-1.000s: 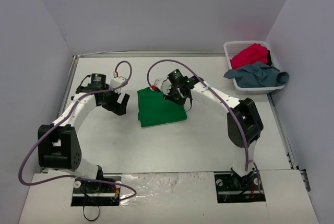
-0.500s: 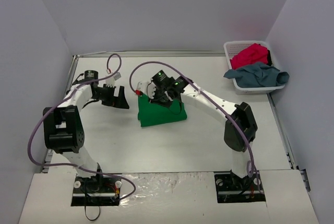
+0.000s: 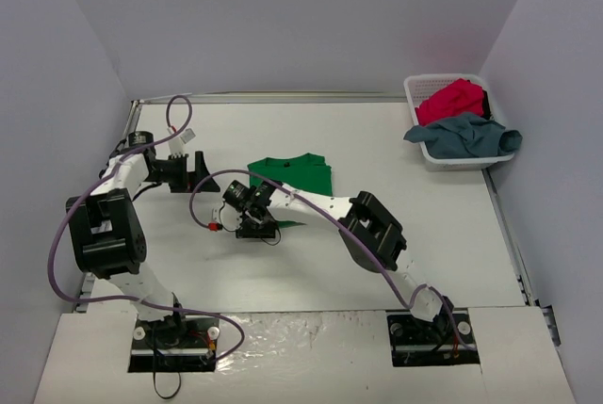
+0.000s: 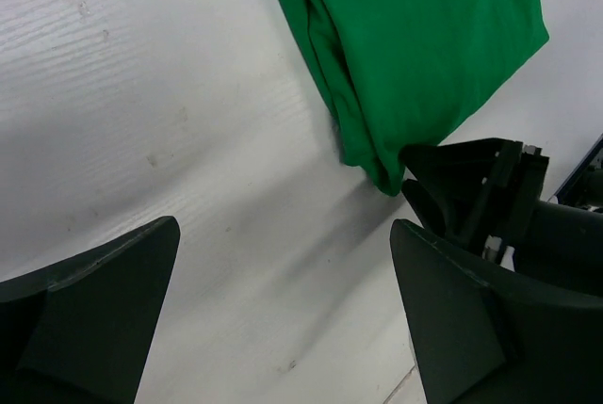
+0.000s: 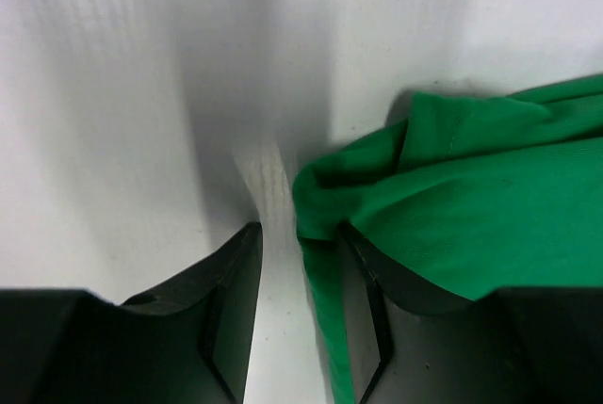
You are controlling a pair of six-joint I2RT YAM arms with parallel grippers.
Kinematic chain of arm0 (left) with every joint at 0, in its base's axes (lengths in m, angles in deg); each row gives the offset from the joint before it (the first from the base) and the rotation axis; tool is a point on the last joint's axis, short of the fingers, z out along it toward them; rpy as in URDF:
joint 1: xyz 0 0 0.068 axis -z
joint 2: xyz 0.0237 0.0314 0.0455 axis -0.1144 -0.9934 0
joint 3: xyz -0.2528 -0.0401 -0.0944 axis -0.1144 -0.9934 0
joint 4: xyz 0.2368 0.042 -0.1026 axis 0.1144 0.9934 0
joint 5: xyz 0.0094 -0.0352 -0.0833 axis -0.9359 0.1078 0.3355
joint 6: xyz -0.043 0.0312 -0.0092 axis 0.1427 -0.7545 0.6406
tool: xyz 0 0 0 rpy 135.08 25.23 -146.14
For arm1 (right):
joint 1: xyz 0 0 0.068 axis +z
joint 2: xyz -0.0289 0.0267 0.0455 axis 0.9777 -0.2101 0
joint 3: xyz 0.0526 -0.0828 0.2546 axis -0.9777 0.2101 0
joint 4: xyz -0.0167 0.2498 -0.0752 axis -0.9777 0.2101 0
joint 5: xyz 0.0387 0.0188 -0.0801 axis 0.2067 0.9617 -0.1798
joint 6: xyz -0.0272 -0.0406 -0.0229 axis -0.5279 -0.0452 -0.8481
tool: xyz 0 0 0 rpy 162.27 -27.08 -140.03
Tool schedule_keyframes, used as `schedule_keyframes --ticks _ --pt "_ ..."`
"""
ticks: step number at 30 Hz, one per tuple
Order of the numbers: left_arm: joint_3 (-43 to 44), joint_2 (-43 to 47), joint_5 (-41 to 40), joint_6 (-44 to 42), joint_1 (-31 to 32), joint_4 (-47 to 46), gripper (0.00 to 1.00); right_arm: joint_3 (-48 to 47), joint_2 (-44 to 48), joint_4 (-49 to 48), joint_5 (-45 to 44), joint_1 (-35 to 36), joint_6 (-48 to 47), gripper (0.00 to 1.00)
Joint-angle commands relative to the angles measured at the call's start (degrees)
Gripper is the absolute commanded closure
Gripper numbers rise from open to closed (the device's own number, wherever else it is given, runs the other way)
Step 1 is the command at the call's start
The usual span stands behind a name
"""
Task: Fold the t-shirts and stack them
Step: Fold the long partially folded tshirt into a neat square, then put the neatly folded tshirt into the corner of the board with the left arm
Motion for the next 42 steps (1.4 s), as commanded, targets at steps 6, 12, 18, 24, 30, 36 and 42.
schedule_keyframes --ticks 6,12,18,24,30,36,42 --pt "-1.0 3.1 3.3 -1.0 -2.7 0.6 0.06 -4.3 -1.5 3.1 -4.7 -0.5 -0.9 0.58" --pt "-1.2 2.9 4.4 -1.4 -3.5 1.0 0.06 -5.9 -3.6 3.5 -6.3 0.0 -1.1 0.52" --pt "-1.6 2.6 5.6 -0.8 -3.7 1.3 0.06 -7.0 -5.9 4.1 -6.9 0.4 -1.3 0.54" --pt "-2.1 2.4 7.1 0.7 -3.7 0.8 0.06 -9.2 -6.8 5.5 -7.0 0.7 -1.5 1.0" --pt "-2.5 0.3 12.0 4.8 -3.5 -1.5 0.06 -15.7 -6.0 8.7 -7.5 0.9 -1.6 1.0" --pt "-3.4 -3.5 16.5 9.3 -2.0 -5.3 0.06 -20.1 -5.0 10.4 -9.1 1.3 -2.0 1.0" --pt "-7.4 -5.0 17.8 20.5 0.0 -16.7 0.06 -21.1 -6.0 11.1 -9.6 2.4 -2.1 1.0"
